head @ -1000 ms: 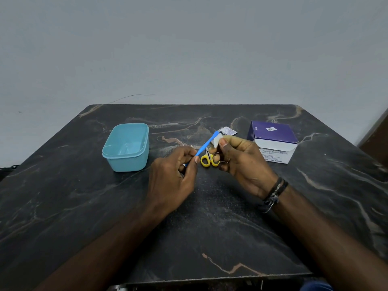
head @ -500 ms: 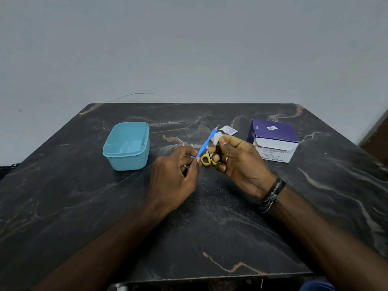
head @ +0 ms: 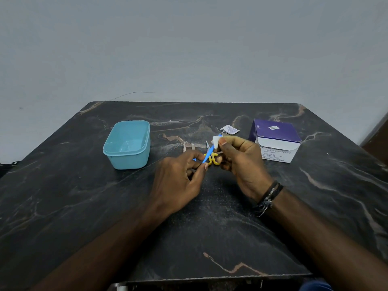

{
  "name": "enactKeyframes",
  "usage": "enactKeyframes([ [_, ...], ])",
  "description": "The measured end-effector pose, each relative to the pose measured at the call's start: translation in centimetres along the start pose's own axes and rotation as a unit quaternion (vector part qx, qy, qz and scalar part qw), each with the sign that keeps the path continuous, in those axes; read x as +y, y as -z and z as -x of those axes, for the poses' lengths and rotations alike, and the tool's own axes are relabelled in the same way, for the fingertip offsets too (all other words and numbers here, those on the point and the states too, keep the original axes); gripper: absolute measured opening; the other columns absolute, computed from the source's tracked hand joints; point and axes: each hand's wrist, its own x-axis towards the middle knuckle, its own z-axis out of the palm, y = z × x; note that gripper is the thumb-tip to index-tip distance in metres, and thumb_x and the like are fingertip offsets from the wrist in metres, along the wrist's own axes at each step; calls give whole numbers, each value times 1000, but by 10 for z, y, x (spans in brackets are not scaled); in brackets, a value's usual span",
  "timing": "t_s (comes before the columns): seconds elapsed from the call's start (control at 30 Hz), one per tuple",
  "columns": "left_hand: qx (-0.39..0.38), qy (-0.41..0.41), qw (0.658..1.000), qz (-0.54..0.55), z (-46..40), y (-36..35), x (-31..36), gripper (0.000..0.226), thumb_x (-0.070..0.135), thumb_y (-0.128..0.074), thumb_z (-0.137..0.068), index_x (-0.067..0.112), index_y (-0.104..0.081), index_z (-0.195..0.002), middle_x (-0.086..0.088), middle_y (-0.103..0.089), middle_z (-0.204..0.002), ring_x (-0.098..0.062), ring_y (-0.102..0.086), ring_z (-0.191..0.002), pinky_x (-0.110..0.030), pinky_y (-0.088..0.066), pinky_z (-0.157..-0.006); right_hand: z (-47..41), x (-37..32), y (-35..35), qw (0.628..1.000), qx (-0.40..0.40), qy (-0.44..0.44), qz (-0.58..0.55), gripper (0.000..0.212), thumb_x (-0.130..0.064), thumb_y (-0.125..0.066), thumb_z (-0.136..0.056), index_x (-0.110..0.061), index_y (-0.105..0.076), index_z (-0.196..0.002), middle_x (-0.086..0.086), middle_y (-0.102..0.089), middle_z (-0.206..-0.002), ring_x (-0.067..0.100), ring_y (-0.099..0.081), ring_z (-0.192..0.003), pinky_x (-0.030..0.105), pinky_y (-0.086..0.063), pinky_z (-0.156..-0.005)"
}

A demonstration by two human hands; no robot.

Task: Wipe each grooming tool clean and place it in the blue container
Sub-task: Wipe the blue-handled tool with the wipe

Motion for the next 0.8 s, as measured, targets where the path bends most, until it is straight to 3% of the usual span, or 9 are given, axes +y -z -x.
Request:
enactKeyframes([
  [0.33,-33,8,999,7,0,2,5,27,22,-76,-83,14,-66,-106,2,-75,-79,5,-63,-53,-23,-56,-51,2,-3,0,998,22,38,-34,7,-4,-62,-91,-8,-64,-97,-1,-70,-66,9,-54,-48,16,-41,-43],
  [0.63,-23,78,995,50,1,1,4,15,20,-74,-85,19,-65,-97,6,-74,-69,-7,-71,-58,-40,-59,-55,-1,3,2,999,2,42,2,18,-9,-59,-95,3,-70,-101,17,-64,-76,10,-54,-52,18,-42,-49],
  [0.8,-21,90,994,60,0,-1,7,13,19,-72,-86,20,-62,-94,5,-74,-68,-5,-68,-52,-29,-53,-46,0,5,4,999,-37,28,-4,25,-18,-69,-87,0,-71,-103,17,-65,-78,10,-56,-56,39,-39,-69],
])
